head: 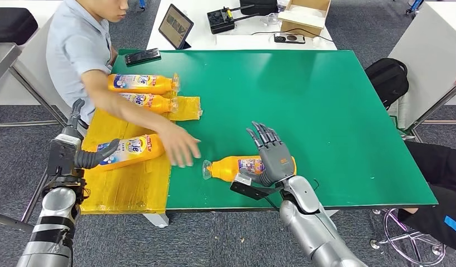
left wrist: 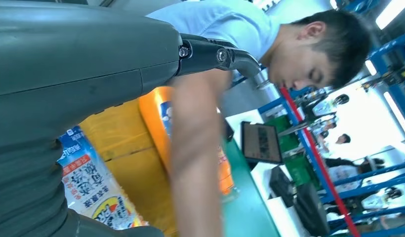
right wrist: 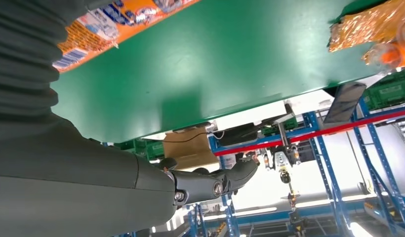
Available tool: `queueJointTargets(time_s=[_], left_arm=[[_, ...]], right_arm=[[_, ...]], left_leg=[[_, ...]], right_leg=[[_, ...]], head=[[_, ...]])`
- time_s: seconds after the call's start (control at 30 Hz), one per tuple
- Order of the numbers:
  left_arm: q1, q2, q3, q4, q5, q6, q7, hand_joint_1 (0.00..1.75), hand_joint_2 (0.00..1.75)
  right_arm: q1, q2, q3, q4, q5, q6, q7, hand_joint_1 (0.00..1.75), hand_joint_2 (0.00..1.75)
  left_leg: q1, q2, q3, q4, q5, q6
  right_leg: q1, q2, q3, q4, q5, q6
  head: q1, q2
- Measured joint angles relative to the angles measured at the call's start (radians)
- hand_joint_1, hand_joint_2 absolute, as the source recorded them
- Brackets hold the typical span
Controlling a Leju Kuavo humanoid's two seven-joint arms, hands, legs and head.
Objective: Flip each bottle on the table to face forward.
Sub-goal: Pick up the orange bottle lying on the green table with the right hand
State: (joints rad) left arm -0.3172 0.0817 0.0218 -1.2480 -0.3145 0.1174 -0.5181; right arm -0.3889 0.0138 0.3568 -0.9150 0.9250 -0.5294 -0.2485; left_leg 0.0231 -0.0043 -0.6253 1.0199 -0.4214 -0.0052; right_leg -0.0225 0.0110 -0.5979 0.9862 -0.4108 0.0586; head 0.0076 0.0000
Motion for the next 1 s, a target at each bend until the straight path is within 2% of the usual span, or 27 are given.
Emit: queueJointTargets(time_s=[0.13,0.3,0.43,0.67,0.87,1.0], left_arm=[[0.027,-0.012,0.022,-0.045,0.011,0.031,0.019,0.0,1.75],[0.115,-0.029,0.056,-0.137,-0.036,0.114,0.078,0.0,1.75],[0.162,-0.031,0.067,-0.179,-0.077,0.103,0.114,0.0,1.75],[0.158,-0.029,0.067,-0.186,-0.122,0.093,0.126,0.0,1.75],[0.144,-0.029,0.057,-0.188,-0.132,0.096,0.123,0.0,1.75],[0.142,-0.028,0.049,-0.2,-0.134,0.097,0.122,0.0,1.75]], right_arm=[[-0.003,-0.006,-0.002,0.003,0.04,0.031,0.053,0.0,1.75],[0.0,-0.019,-0.02,0.002,0.109,0.115,0.154,0.0,1.75],[0.005,-0.021,-0.029,0.006,0.117,0.216,0.203,0.0,1.75],[0.021,-0.019,-0.034,0.026,-0.009,0.326,0.134,0.0,1.75],[0.021,-0.018,-0.033,0.032,-0.028,0.333,0.121,0.0,1.75],[0.02,-0.019,-0.031,0.034,-0.004,0.317,0.155,0.0,1.75]], left_leg=[[0.0,0.0,0.0,0.0,0.0,0.0],[0.0,0.0,0.0,0.0,0.0,0.0],[0.0,-0.001,0.0,0.0,0.0,0.0],[0.0,0.0,0.0,0.0,0.001,0.001],[0.0,0.0,0.0,0.0,0.001,0.001],[0.0,0.0,-0.001,0.0,0.001,0.001]], right_leg=[[0.0,0.0,0.0,0.0,0.0,0.0],[0.0,0.0,0.0,-0.001,0.0,0.0],[0.0,0.0,0.0,-0.001,-0.001,0.0],[0.0,0.0,-0.001,-0.001,0.002,0.001],[0.0,0.0,-0.001,-0.001,0.001,0.001],[0.0,0.0,-0.001,-0.001,0.001,0.001]], head=[[0.0,0.0],[0.0,0.0],[0.0,0.0],[0.0,0.0],[0.0,0.0],[0.0,0.0]])
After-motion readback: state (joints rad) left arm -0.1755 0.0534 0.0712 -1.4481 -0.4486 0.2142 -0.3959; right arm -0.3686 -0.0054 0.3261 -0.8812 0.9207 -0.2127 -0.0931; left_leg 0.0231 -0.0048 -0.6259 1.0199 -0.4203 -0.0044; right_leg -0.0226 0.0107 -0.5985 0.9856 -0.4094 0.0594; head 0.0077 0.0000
